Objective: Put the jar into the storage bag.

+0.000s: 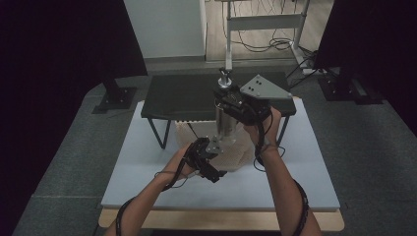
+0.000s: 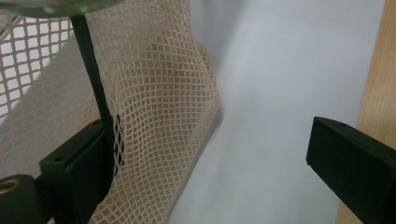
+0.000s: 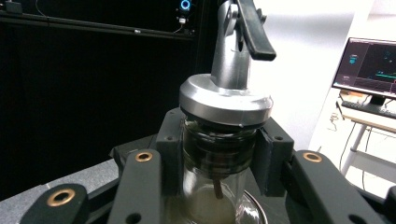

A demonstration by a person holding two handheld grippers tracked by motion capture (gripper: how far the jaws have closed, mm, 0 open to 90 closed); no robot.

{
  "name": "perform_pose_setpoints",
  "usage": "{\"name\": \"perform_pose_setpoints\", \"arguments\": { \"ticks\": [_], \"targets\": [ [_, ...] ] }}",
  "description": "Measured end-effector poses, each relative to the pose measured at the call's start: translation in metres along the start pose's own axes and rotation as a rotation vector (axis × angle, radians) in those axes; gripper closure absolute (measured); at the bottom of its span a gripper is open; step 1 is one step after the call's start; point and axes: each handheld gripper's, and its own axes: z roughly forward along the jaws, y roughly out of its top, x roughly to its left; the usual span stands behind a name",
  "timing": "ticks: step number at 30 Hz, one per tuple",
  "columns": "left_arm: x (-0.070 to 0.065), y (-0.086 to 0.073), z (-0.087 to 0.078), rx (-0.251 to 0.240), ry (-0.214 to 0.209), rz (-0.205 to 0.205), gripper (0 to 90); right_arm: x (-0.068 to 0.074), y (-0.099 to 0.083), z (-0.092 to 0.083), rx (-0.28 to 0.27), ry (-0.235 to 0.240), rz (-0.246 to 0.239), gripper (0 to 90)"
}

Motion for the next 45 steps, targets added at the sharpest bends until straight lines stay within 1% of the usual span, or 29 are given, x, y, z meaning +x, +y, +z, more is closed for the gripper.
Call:
{"name": "perform_pose_setpoints", "arguments": {
  "ticks": [4, 11, 15, 18, 21, 26, 32, 37, 39, 43, 45],
  "targets": [
    [0.0, 0.0, 0.0, 0.006, 0.003, 0.003, 4.0, 0.001, 0.003, 0.005, -0.007, 0.0, -0.001, 60.3],
    [-0.002, 0.001, 0.001, 0.007, 0.013, 0.008, 3.7, 0.004, 0.005, 0.015, -0.016, 0.021, -0.007, 60.2],
    [-0.005, 0.001, 0.0, 0.012, 0.026, 0.026, 3.1, 0.008, 0.007, 0.022, -0.015, 0.028, -0.017, 60.2],
    [-0.005, 0.001, 0.0, 0.017, 0.032, 0.037, 3.1, 0.009, 0.008, 0.027, -0.01, 0.028, -0.015, 60.2],
    [-0.006, 0.001, 0.0, 0.017, 0.035, 0.035, 3.1, 0.01, 0.007, 0.033, -0.006, 0.028, -0.011, 60.2],
    [-0.006, 0.001, -0.001, 0.016, 0.038, 0.034, 3.1, 0.013, 0.004, 0.041, 0.005, 0.028, -0.016, 60.2],
    [-0.007, 0.001, -0.002, 0.003, 0.036, 0.034, 3.2, 0.013, -0.005, 0.048, 0.027, 0.028, -0.01, 60.1],
    [-0.007, 0.001, -0.002, 0.001, 0.041, 0.037, 3.3, 0.011, -0.015, 0.048, 0.036, 0.031, 0.0, 60.1],
    [-0.007, 0.0, -0.002, -0.002, 0.042, 0.035, 3.3, 0.011, -0.021, 0.047, 0.044, 0.036, 0.002, 60.1],
    [-0.007, -0.001, -0.002, -0.01, 0.039, 0.032, 3.5, 0.014, -0.036, 0.047, 0.076, 0.041, -0.021, 60.1],
    [-0.008, -0.001, -0.002, -0.016, 0.042, 0.028, 3.6, 0.015, -0.045, 0.048, 0.091, 0.044, -0.019, 60.1]
  ]
}}
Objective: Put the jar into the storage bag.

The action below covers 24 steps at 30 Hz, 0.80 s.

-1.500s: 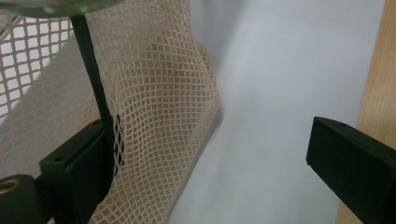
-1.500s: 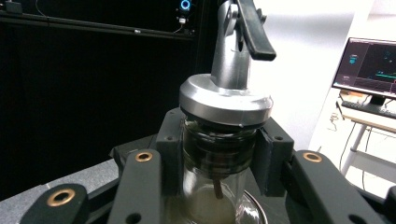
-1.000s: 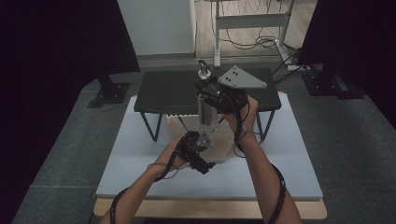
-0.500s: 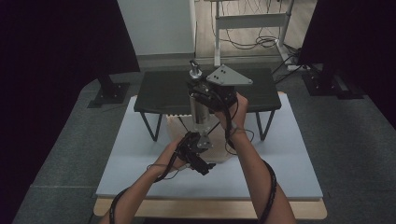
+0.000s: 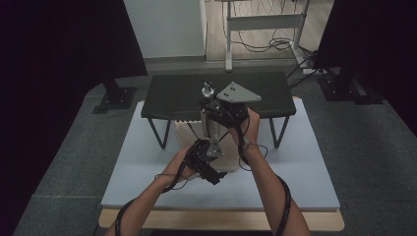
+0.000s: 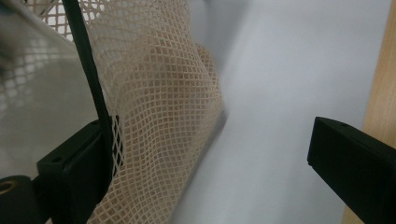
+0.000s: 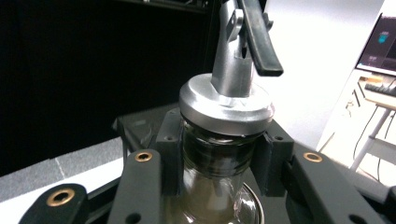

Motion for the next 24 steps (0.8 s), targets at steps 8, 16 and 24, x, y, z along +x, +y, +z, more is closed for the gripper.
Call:
{"name": "perform_pose_setpoints", "arguments": {
  "ticks": [8, 16, 24],
  "targets": [
    [-0.001, -0.001, -0.002, -0.012, 0.001, 0.005, 4.0, -0.003, -0.034, 0.001, 0.036, 0.003, 0.028, 60.1],
    [-0.003, -0.001, -0.002, -0.012, 0.011, 0.012, 4.1, -0.004, -0.056, -0.003, 0.074, 0.01, 0.028, 60.1],
    [-0.003, -0.001, -0.002, -0.014, 0.018, 0.011, 4.1, -0.007, -0.08, -0.002, 0.115, 0.009, 0.057, 60.2]
  ]
}}
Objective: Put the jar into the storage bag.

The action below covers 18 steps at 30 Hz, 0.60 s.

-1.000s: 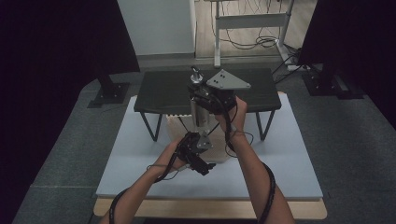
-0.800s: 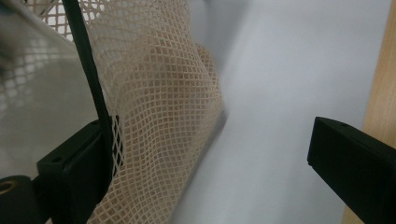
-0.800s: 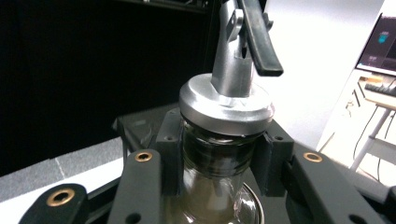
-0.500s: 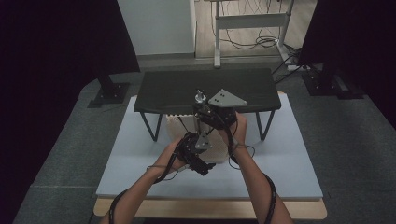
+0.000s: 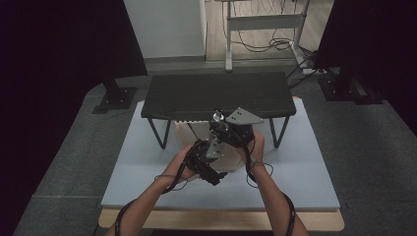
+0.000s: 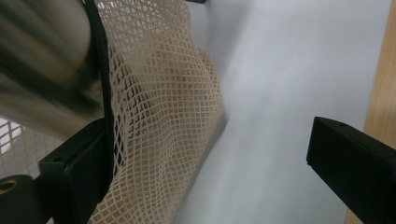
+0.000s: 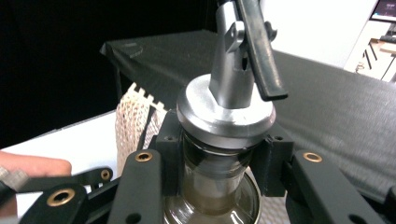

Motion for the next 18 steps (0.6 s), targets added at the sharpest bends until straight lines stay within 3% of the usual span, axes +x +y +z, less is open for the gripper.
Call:
{"name": "perform_pose_setpoints", "arguments": {
  "ticks": [10, 13, 18],
  "targets": [
    [0.0, -0.001, -0.001, -0.002, -0.002, 0.005, 4.0, -0.001, -0.023, 0.008, 0.063, 0.007, 0.007, 60.2],
    [0.0, -0.002, -0.002, -0.006, -0.004, 0.001, 4.2, -0.005, -0.026, 0.004, 0.042, 0.013, 0.038, 60.2],
    [-0.001, 0.0, -0.001, -0.006, 0.003, 0.003, 4.0, -0.009, -0.03, -0.004, 0.033, 0.025, 0.033, 60.0]
  ]
}}
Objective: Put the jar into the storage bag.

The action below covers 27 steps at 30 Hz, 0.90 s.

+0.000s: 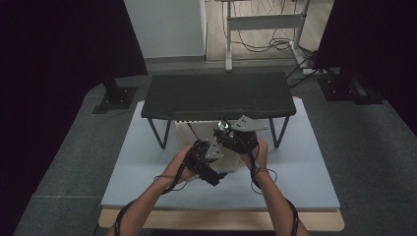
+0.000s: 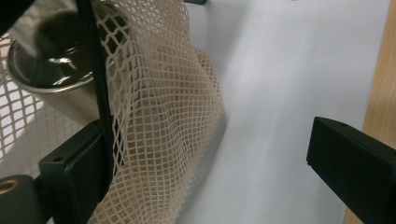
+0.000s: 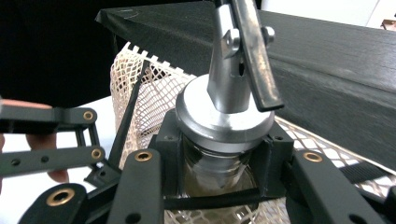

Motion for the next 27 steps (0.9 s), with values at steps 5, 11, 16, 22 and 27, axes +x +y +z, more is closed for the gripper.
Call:
{"name": "perform_pose_setpoints", "arguments": {
  "ticks": [5, 11, 16, 22, 27],
  "targets": [
    [0.0, 0.001, 0.001, 0.004, 0.005, 0.003, 4.0, -0.005, -0.004, -0.005, -0.012, 0.007, 0.01, 59.8],
    [0.001, -0.001, 0.003, 0.013, 0.005, -0.002, 4.0, -0.005, -0.009, -0.004, -0.002, 0.012, -0.007, 58.0],
    [0.0, -0.001, 0.004, 0.02, 0.01, -0.001, 3.9, -0.004, -0.009, -0.006, -0.004, 0.019, -0.022, 55.3],
    [0.001, 0.0, 0.005, 0.019, 0.011, -0.003, 3.9, -0.006, -0.011, -0.01, -0.011, 0.026, -0.029, 53.3],
    [0.001, -0.001, 0.004, 0.017, 0.009, -0.005, 3.9, -0.006, -0.012, -0.011, -0.014, 0.031, -0.033, 51.1]
  ]
}}
